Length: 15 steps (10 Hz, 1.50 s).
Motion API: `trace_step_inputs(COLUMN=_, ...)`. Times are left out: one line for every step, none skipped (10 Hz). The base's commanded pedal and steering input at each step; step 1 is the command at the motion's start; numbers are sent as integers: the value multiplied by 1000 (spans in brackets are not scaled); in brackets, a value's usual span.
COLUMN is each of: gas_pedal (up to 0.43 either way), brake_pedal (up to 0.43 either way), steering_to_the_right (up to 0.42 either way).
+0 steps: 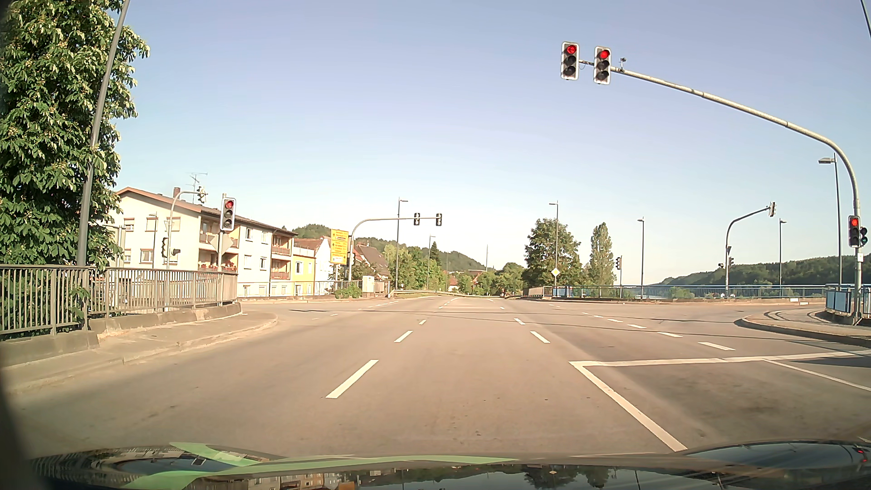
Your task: Follow the waypoints while adhering to traffic rules and regulations
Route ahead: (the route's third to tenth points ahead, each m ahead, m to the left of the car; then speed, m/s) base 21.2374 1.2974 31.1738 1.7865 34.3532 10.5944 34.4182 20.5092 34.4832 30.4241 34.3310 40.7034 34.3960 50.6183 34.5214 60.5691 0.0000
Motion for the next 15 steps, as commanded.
trace_step_inputs(gas_pedal=0, brake_pedal=201, steering_to_the_right=-3)
trace_step_inputs(gas_pedal=0, brake_pedal=201, steering_to_the_right=-3)
trace_step_inputs(gas_pedal=0, brake_pedal=201, steering_to_the_right=-4)
trace_step_inputs(gas_pedal=0, brake_pedal=195, steering_to_the_right=-3)
trace_step_inputs(gas_pedal=0, brake_pedal=195, steering_to_the_right=-3)
trace_step_inputs(gas_pedal=0, brake_pedal=201, steering_to_the_right=-3)
trace_step_inputs(gas_pedal=0, brake_pedal=195, steering_to_the_right=-3)
trace_step_inputs(gas_pedal=0, brake_pedal=189, steering_to_the_right=-3)
trace_step_inputs(gas_pedal=0, brake_pedal=189, steering_to_the_right=-4)
trace_step_inputs(gas_pedal=0, brake_pedal=189, steering_to_the_right=-4)
trace_step_inputs(gas_pedal=0, brake_pedal=189, steering_to_the_right=-4)
trace_step_inputs(gas_pedal=0, brake_pedal=189, steering_to_the_right=-3)
trace_step_inputs(gas_pedal=0, brake_pedal=189, steering_to_the_right=-3)
trace_step_inputs(gas_pedal=0, brake_pedal=189, steering_to_the_right=-4)
trace_step_inputs(gas_pedal=0, brake_pedal=189, steering_to_the_right=-4)
